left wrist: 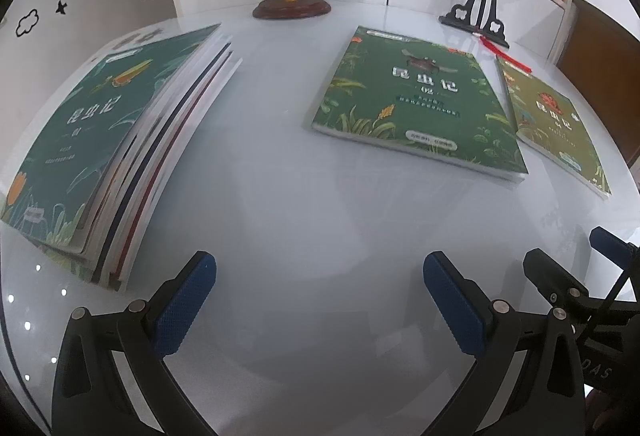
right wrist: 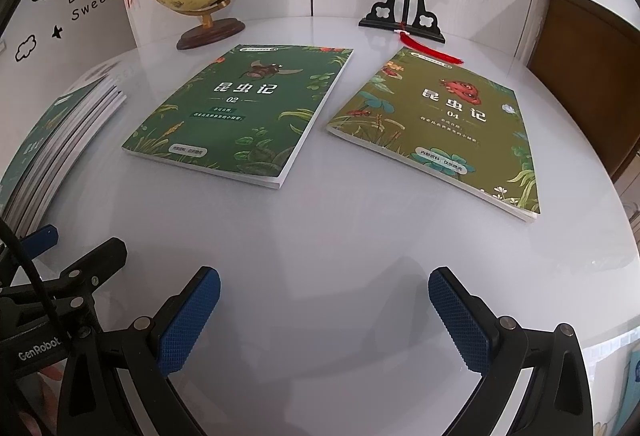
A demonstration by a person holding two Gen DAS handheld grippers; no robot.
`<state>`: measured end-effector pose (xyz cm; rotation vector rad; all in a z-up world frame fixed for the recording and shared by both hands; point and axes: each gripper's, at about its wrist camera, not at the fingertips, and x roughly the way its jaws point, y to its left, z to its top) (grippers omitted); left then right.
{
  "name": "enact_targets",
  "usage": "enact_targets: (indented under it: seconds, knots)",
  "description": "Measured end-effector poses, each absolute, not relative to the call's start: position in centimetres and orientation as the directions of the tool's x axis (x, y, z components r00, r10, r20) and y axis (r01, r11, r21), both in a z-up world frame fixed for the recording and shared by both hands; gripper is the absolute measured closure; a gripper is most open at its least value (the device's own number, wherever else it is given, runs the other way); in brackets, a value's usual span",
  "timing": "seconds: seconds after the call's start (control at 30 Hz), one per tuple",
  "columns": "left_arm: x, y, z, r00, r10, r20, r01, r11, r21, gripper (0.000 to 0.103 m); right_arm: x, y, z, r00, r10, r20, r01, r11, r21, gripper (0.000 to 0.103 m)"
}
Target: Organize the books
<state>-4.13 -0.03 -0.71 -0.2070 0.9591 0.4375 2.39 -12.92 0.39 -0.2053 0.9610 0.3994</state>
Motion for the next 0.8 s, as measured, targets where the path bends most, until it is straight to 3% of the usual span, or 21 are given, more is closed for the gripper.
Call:
enact_targets:
  seconds: [0.1,0.27,0.53,0.8]
  knots:
    - [-4.2,0.5,-0.2,0.415,0.235,-0.879,-0.454,0.891,0.023,0.001,1.7,-12.3,0.6,0.455,0.234,-0.859,-0.445,0.895,0.008,0.0]
    - [-5.7,1.0,4.6,0.502,0.271,-0.821,-0.459,0.888,0.012,0.002,1.3,-9.9,1.6,0.246,0.27,-0.931,-0.599,0.798,0.073,0.0]
    - [-5.3,3.2,10.7,0.371,0.241,-0.897,-0.461,0.886,0.048,0.002,0.9,-7.3,10.0,0.259,0.28,-0.924,-0.592,0.802,0.077,0.0]
    - [-4.9,3.8,13.6,0.382,0.262,-0.886,-0.428,0.9,0.081,0.001,0.9,-6.5,14.6,0.252,0.279,-0.927,-0.556,0.825,0.097,0.0]
